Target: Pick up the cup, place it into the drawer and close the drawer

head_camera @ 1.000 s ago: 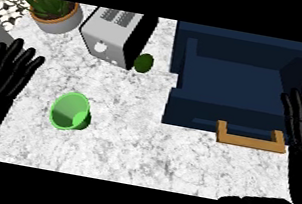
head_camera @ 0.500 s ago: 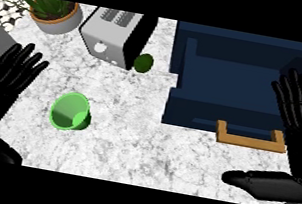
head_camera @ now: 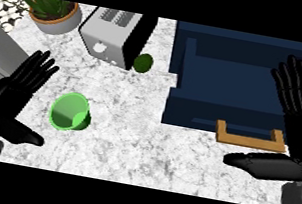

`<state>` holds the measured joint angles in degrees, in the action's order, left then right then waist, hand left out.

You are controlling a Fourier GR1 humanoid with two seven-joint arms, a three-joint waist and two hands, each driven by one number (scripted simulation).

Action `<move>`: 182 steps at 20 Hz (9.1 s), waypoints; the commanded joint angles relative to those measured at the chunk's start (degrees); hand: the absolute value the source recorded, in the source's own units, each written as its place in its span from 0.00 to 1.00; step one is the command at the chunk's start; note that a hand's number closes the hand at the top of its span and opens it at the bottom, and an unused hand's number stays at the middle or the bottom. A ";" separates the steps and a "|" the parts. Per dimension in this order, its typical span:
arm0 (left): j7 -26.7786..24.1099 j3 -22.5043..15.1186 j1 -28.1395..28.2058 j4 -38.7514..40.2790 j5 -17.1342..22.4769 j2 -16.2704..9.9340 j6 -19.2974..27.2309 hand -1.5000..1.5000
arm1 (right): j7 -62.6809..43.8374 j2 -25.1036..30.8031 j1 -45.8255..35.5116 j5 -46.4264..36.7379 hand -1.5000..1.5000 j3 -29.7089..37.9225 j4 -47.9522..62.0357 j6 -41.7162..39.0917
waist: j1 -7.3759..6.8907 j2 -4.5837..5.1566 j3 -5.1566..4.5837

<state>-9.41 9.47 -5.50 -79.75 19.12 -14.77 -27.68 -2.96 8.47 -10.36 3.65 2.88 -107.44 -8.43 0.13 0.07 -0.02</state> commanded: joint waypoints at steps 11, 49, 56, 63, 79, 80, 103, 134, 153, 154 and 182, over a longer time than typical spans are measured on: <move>-27.14 1.91 -10.25 39.55 -16.49 -2.74 -1.09 0.00 | -4.79 1.83 -5.56 2.24 0.00 3.03 -0.41 -0.46 | 0.46 0.11 -0.05; -52.83 -0.50 -22.06 68.27 -25.06 2.35 -4.60 1.00 | -4.54 2.24 -6.27 2.92 0.00 3.44 0.92 -2.10 | 1.49 0.64 -0.29; -59.27 1.25 -22.37 63.79 -24.96 2.88 12.45 1.00 | -3.74 2.94 -6.16 3.05 0.00 4.35 1.64 -2.60 | 1.54 0.81 -0.27; -60.39 8.07 -23.25 61.72 -18.76 5.02 18.11 1.00 | -6.19 2.86 -4.90 3.88 0.00 4.59 -1.05 -2.07 | 1.35 0.33 -0.17; -43.22 4.82 -36.64 45.85 -16.54 11.64 21.15 1.00 | -0.90 3.27 -2.57 1.74 0.00 5.67 2.62 -2.95 | -0.35 -0.40 0.10; -41.10 4.61 -36.12 43.61 -15.71 10.99 19.40 1.00 | -5.35 4.63 -3.98 4.10 0.00 6.83 -0.25 -3.10 | -0.35 -0.47 0.07; -5.19 -14.16 -71.70 52.69 -6.08 14.76 47.24 1.00 | -1.15 4.91 -6.54 4.93 0.00 7.08 3.81 -5.18 | 3.97 0.84 0.11; -17.28 -24.58 -66.20 55.79 14.65 14.77 43.05 0.00 | -7.16 6.56 -11.83 15.10 1.00 -9.69 5.50 -25.51 | 9.93 1.92 -0.04; -23.12 -21.18 -62.00 56.05 19.44 12.96 40.79 0.00 | 5.68 10.28 -6.26 -29.43 0.00 -24.55 26.70 -14.22 | -0.34 0.63 0.08; -23.32 -23.58 -59.14 53.16 18.97 14.74 41.24 0.00 | 6.50 10.95 -12.51 -28.61 0.00 -22.34 33.92 -16.12 | -2.45 0.49 0.09; -18.56 -24.22 -43.40 37.20 20.12 3.58 29.81 0.00 | 23.16 17.01 -43.95 -25.79 1.00 -1.38 78.86 -2.85 | -11.10 2.22 0.28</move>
<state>-28.09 -14.38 -49.95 -41.44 39.23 -11.16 2.73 24.54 19.13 -44.52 -22.56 -3.70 -31.75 -15.64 -9.10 1.62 0.76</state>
